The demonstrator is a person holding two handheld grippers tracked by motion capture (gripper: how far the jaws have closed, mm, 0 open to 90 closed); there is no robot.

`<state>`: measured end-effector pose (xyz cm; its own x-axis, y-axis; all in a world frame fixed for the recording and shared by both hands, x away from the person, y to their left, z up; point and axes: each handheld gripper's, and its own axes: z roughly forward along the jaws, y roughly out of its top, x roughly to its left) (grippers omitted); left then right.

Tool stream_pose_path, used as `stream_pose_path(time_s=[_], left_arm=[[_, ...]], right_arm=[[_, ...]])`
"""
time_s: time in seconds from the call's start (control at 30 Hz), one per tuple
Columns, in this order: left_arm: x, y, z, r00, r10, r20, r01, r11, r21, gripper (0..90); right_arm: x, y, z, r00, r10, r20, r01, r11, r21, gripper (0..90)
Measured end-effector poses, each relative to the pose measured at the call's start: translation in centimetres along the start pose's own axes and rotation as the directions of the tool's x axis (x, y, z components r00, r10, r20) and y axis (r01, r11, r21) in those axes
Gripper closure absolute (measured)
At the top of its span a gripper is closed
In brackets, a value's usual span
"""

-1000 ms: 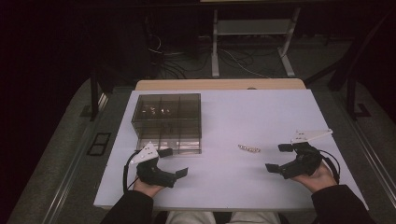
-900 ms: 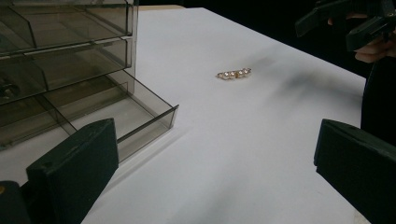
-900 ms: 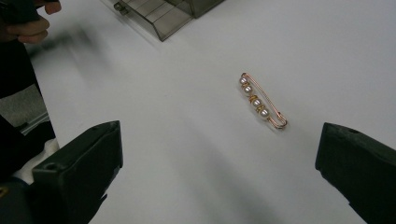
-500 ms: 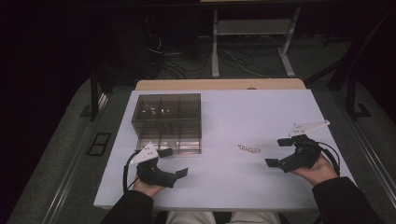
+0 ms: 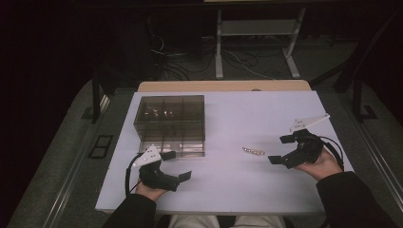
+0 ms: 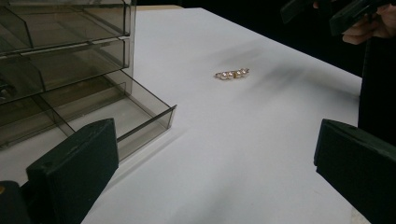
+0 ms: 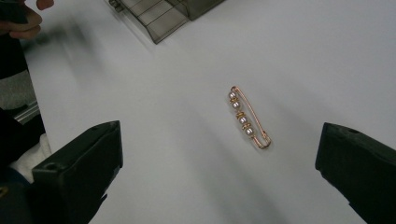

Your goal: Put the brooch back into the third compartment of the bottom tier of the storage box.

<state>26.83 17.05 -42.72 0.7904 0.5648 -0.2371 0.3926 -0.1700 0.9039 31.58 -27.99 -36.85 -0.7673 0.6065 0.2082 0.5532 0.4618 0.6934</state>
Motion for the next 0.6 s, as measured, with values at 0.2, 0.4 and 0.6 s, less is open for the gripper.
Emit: stream_pose_path(time_s=[0.2,0.4,0.6], left_arm=[[0.0,0.0,0.0,1.0,0.002,0.003,-0.002,1.0,0.001,0.0],[-0.1,0.0,0.0,1.0,0.002,0.005,-0.002,1.0,-0.001,0.0],[-0.1,0.0,0.1,1.0,0.003,0.008,-0.003,1.0,-0.001,0.0]], right_arm=[[-0.4,0.6,0.2,1.0,-0.005,-0.001,0.005,1.0,0.002,0.2],[-0.9,0.8,0.8,1.0,-0.002,-0.008,0.002,0.9999,0.016,0.2],[-1.2,0.9,1.2,0.9999,-0.004,-0.012,0.004,0.9999,0.016,0.2]])
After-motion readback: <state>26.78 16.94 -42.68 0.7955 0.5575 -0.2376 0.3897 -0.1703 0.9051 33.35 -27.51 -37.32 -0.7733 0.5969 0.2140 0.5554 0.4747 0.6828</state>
